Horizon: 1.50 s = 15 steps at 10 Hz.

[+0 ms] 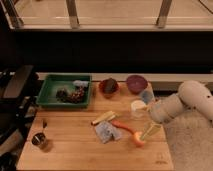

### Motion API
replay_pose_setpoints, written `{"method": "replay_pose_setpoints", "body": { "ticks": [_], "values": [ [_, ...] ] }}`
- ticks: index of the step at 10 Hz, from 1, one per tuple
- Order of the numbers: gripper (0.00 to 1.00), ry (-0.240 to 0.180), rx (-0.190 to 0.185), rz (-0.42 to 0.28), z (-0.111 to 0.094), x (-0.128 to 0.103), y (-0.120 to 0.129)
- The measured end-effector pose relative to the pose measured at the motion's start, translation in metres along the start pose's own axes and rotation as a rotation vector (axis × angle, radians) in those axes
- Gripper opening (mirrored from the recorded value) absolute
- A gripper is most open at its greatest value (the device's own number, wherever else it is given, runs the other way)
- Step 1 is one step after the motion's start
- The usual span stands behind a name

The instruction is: Place fork in purple bowl

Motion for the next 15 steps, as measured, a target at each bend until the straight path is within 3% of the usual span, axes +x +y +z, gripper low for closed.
{"method": "replay_pose_setpoints", "body": {
  "ticks": [2, 4, 9, 15],
  "values": [
    [0.80, -0.021, -0.002, 0.008, 0.023, -0.013, 0.005],
    [0.80, -0.044, -0.030, 0.015, 0.053, -0.023, 0.009],
    [0.80, -0.112, -0.083, 0.061, 0.099, -0.044, 0.010],
    [0.80, -0.209, -0.074, 0.151, 0.136, -0.079, 0.002]
  ]
}}
